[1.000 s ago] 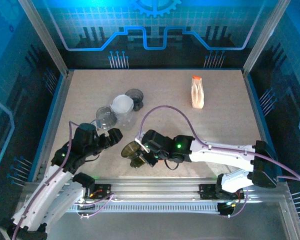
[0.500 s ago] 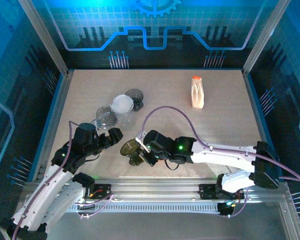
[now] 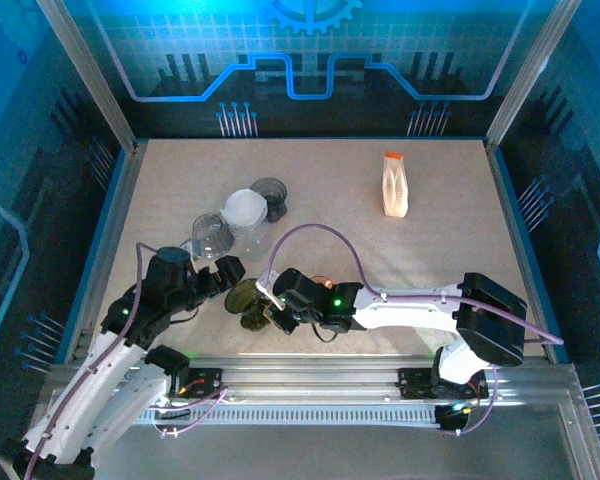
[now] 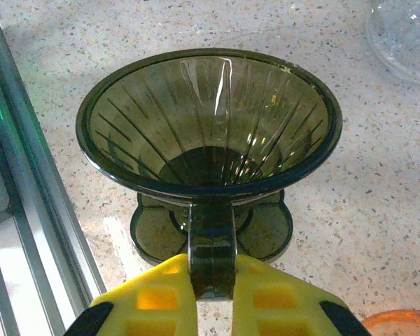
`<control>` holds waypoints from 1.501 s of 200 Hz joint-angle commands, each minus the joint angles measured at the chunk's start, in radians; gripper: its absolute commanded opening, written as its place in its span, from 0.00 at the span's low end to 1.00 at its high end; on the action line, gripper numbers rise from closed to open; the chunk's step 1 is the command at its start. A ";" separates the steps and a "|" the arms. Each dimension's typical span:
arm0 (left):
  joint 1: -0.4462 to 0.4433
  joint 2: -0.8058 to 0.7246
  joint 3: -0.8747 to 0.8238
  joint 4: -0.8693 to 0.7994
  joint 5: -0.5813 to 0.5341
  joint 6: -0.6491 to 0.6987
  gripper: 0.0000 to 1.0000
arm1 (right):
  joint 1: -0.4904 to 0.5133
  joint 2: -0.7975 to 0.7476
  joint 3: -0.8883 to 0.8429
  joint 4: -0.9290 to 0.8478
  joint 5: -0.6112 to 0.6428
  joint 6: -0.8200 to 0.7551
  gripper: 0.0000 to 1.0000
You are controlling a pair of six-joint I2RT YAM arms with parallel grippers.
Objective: Place the coffee filter in the dripper
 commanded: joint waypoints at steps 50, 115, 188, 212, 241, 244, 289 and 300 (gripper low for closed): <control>0.007 -0.009 0.037 -0.009 0.009 0.018 0.99 | -0.004 -0.034 -0.119 -0.005 -0.013 0.054 0.23; 0.007 -0.017 0.041 -0.021 0.007 0.017 0.99 | 0.003 -0.041 -0.117 -0.022 -0.013 0.065 0.51; 0.007 -0.020 0.035 -0.024 0.003 0.017 0.99 | -0.008 0.027 -0.033 -0.026 -0.017 -0.008 0.58; 0.007 -0.020 0.029 -0.026 0.003 0.017 0.99 | -0.012 0.060 -0.004 -0.032 -0.024 -0.017 0.58; 0.008 -0.020 0.026 -0.028 0.003 0.015 0.99 | -0.016 0.086 -0.001 -0.021 -0.026 -0.016 0.44; 0.007 -0.020 0.027 -0.027 0.003 0.015 0.99 | -0.015 0.086 -0.003 -0.019 -0.028 -0.016 0.42; 0.008 -0.019 0.024 -0.025 0.003 0.013 0.99 | -0.012 0.067 -0.004 -0.007 -0.035 -0.028 0.17; 0.007 -0.019 0.023 -0.024 0.003 0.014 0.99 | -0.012 0.058 -0.005 -0.003 -0.036 -0.034 0.12</control>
